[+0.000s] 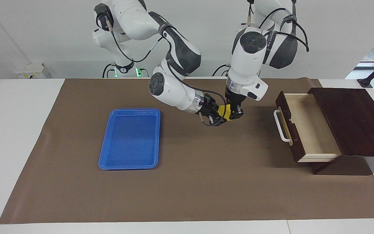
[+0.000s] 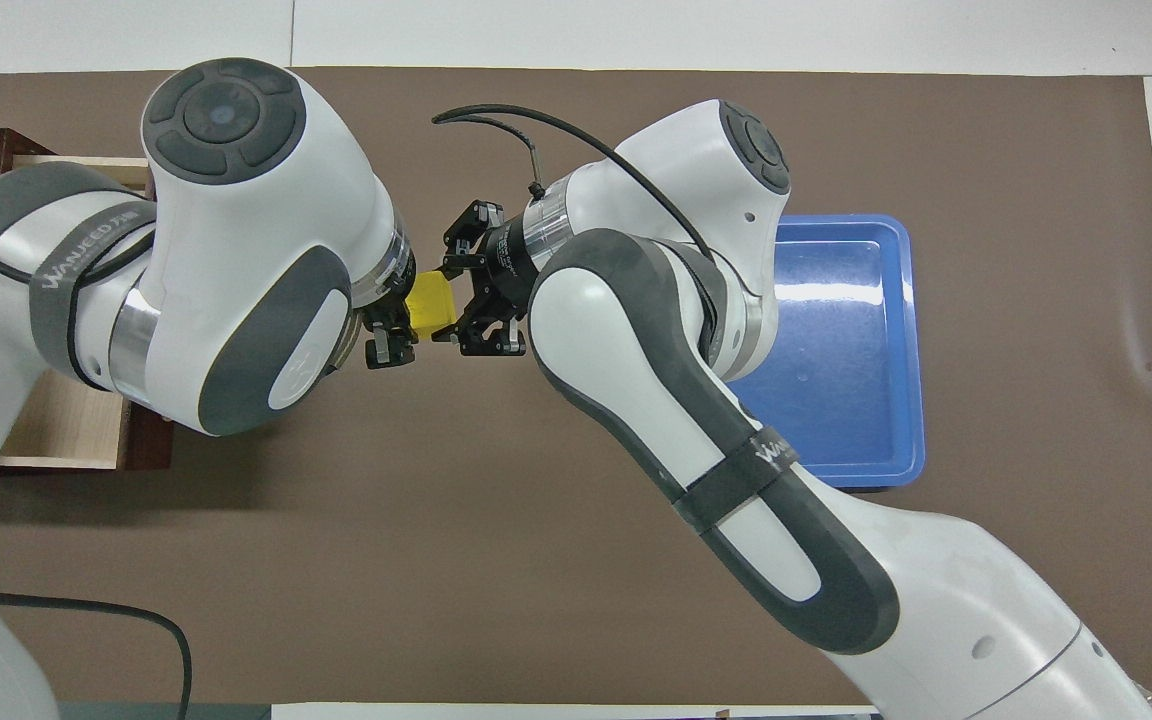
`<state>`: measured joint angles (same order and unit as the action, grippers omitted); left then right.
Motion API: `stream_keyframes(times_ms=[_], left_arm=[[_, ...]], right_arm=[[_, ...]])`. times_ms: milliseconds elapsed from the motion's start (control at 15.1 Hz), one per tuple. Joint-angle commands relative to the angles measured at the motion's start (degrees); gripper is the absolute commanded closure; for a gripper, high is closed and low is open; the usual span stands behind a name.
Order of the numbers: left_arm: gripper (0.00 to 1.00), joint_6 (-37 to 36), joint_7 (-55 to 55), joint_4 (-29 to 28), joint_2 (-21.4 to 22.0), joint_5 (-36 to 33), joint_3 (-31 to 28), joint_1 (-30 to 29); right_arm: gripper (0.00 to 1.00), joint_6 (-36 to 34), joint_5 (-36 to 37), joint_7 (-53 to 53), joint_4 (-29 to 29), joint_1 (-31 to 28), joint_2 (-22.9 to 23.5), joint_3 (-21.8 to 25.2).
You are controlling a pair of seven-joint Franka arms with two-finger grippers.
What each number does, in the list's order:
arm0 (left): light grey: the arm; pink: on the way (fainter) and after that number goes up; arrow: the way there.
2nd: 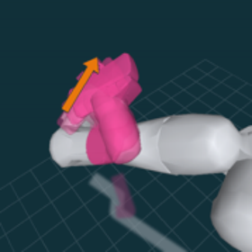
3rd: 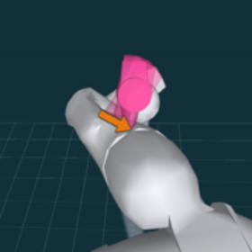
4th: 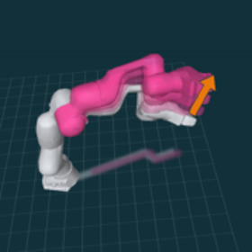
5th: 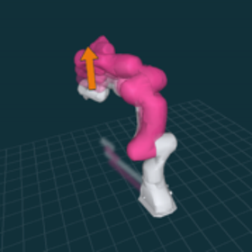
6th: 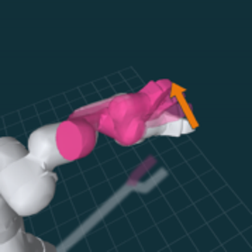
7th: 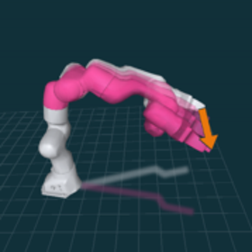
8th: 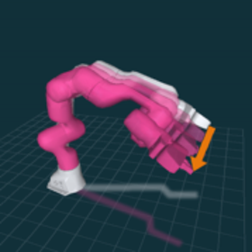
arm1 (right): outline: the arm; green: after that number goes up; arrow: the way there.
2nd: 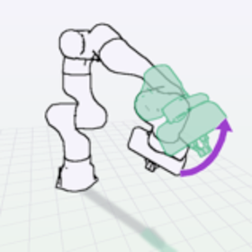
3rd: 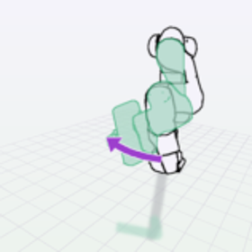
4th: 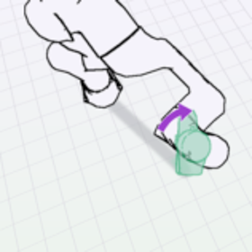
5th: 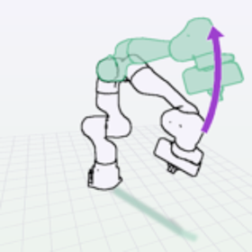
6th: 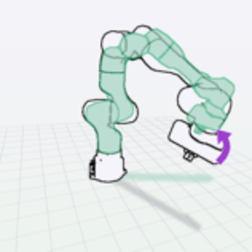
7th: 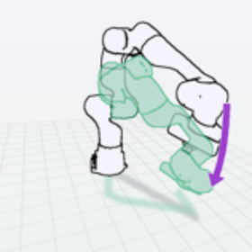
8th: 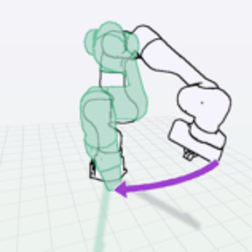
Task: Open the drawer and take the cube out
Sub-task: 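Close the right gripper on the yellow cube held by the left gripper, then carry the cube with the right gripper while the left gripper withdraws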
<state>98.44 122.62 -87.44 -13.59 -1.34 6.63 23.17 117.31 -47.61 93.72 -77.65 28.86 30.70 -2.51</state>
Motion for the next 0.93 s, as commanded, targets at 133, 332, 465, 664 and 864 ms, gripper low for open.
stream_keyframes(times_ms=[133,332,465,664,864], left_arm=[[0.0,0.7,-5.18,-1.24,1.2,-0.15,-1.18,0.65],[0.0,1.4,-9.4,-4.3,2.34,-0.15,-1.44,-0.4],[0.0,1.84,-13.26,-7.64,3.83,-1.02,-1.53,-3.11],[0.0,7.88,-16.52,-15.11,6.64,-5.23,-1.45,-8.03],[0.0,9.05,-23.98,-16.36,6.91,-6.92,-1.53,-13.04]], right_arm=[[1.0,-1.47,0.94,1.73,1.54,-0.65,0.59,-0.48],[1.0,-1.56,0.85,1.73,2.24,-0.65,0.67,-0.48],[1.0,-2.35,0.76,1.73,2.24,-1.78,0.59,-0.04],[1.0,-2.53,0.85,0.68,2.24,-5.39,0.59,-0.3],[1.0,-4.19,1.2,-2.48,2.15,-10.04,0.41,-0.13]])
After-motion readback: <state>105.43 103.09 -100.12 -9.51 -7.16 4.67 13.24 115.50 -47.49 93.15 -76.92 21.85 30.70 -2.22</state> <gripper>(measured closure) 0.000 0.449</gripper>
